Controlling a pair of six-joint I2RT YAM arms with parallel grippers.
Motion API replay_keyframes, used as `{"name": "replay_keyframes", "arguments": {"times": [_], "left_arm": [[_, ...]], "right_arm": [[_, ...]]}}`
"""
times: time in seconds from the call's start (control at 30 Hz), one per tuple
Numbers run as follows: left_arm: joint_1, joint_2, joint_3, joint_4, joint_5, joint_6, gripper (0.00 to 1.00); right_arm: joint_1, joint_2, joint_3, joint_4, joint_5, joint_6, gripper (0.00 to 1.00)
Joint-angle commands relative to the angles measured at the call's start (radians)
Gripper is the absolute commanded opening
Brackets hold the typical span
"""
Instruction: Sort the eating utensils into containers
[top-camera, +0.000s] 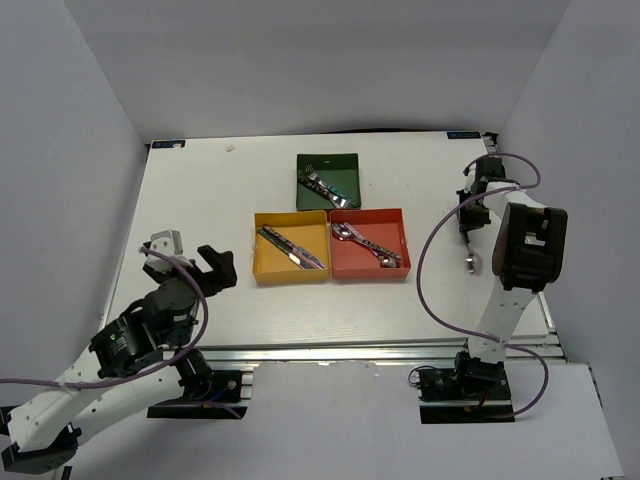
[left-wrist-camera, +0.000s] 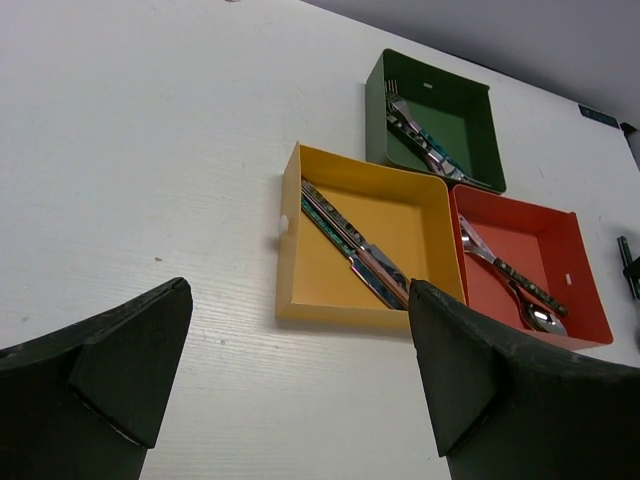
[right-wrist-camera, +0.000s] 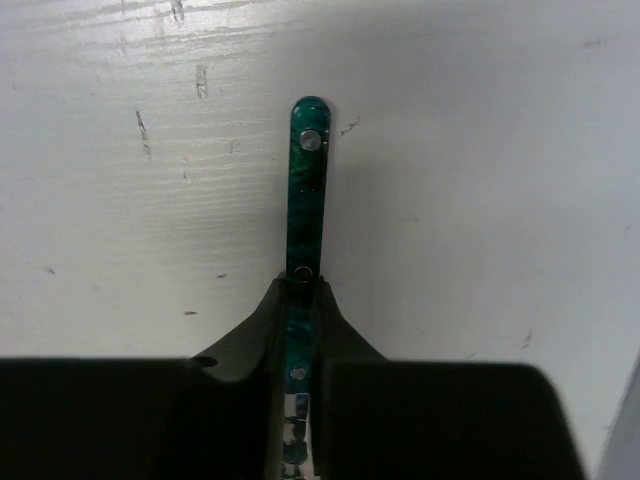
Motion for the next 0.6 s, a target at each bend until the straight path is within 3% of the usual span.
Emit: {"name": "replay_keyframes", "arguments": {"times": [0.0, 0.2, 0.33, 0.4, 0.57], "left_arm": [[0.001, 0.025, 0.006, 0.029, 0.040, 0.033, 0.98], [0.001, 0.024, 0.001, 0.033, 0.045, 0.033, 0.98], [0.001, -0.007, 0.000, 0.036, 0.036, 0.030, 0.98], [0.001, -0.037, -0.005, 0.041, 0.028, 0.028, 0.98], [0.001, -0.065, -0.009, 0.043, 0.008, 0.025, 0.98]], "right_arm": [[0.011, 0.046, -0.074, -0.074, 0.058, -0.005, 0.02], [0.058, -0.091, -0.030, 0.003, 0.018, 0.086, 0.00], [0.090, -0.295, -0.045, 0.166, -0.298, 0.109, 0.00], [0.170, -0.380, -0.037, 0.197, -0.374, 0.022, 0.00], [0.363, -0.458, -0.004, 0.159, -0.385, -0.138, 0.00]]}}
